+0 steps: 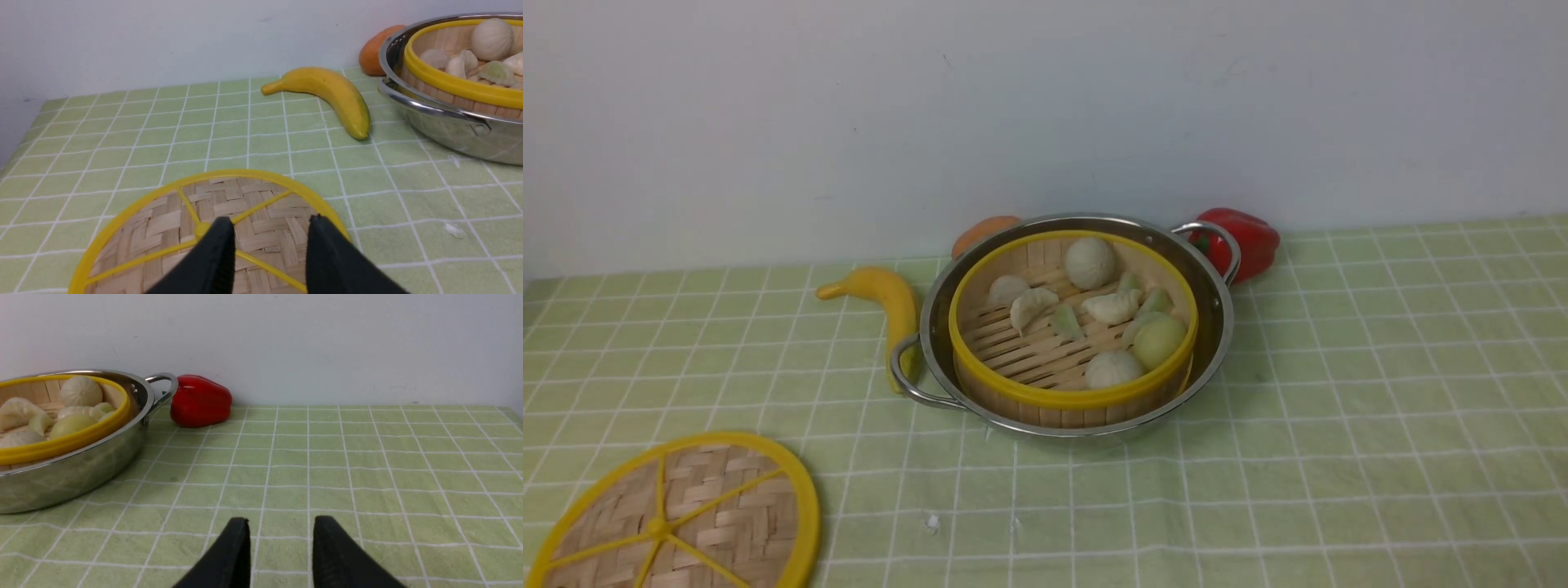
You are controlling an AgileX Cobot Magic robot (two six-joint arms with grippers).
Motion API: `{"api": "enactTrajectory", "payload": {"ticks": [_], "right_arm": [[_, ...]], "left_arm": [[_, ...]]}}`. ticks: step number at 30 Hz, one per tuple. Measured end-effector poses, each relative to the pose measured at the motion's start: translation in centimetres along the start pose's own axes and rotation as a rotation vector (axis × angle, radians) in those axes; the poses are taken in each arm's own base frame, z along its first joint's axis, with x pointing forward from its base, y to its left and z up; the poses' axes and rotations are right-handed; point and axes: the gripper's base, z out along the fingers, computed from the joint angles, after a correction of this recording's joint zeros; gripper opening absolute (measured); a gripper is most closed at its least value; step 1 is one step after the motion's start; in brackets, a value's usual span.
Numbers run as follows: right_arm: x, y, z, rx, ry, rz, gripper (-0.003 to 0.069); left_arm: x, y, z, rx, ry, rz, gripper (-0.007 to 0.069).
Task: Place the steamer in the pot on the green tablecloth, and put the lid on the steamer.
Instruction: 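Grasp the bamboo steamer lid lying on the table by its centre knob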
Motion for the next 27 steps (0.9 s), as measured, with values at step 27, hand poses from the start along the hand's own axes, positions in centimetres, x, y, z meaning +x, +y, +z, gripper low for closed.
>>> {"api": "enactTrajectory", "payload": {"ticks": [27], "right_arm": [[0.0, 0.0, 0.0, 0.000, 0.000, 0.002, 0.0240]], "left_arm": [[-8.8, 0.5, -2.2, 0.099, -0.363, -0.572, 0.0266]]}}
